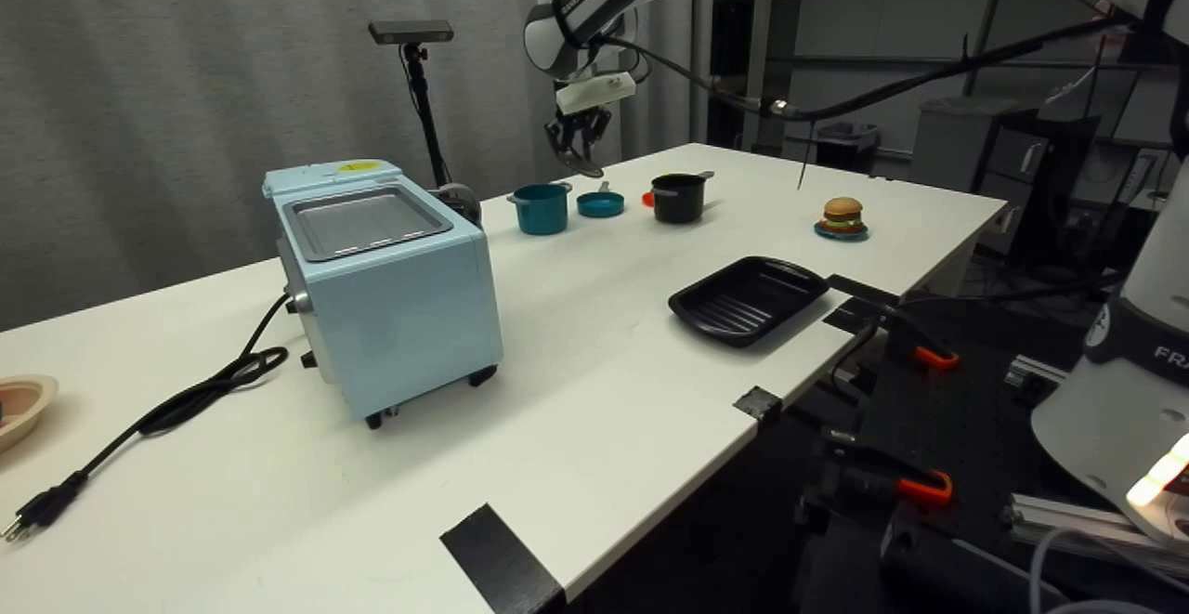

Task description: Pick up the lid and place it on the blue pot

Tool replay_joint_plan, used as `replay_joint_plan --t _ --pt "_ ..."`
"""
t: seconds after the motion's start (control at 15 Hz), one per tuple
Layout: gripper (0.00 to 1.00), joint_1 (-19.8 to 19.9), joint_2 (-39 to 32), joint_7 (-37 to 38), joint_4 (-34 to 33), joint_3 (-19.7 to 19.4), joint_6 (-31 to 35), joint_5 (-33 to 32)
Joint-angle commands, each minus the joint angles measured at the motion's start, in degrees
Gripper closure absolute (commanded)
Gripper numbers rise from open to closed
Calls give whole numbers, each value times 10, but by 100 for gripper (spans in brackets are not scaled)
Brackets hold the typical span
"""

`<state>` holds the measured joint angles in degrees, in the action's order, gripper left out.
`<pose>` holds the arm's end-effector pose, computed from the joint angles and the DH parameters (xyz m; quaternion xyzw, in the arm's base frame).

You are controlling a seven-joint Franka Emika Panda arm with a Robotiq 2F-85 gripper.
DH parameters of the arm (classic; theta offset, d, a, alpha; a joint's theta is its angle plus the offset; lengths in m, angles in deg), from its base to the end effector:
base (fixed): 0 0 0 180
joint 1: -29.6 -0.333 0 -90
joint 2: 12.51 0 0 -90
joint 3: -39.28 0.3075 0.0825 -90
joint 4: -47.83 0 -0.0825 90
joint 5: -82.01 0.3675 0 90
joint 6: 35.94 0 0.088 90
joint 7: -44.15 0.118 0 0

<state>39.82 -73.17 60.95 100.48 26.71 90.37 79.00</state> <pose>0.7546 -0.2406 0.2571 0.9516 -0.2590 0.1169 0.1170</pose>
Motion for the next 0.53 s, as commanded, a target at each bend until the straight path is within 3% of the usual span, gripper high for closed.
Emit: replay_joint_plan --t 0.0,0.47 --pt "96 16 -77 8 -133 -2 -11 2" --pt "96 34 -120 8 -206 10 -7 6"
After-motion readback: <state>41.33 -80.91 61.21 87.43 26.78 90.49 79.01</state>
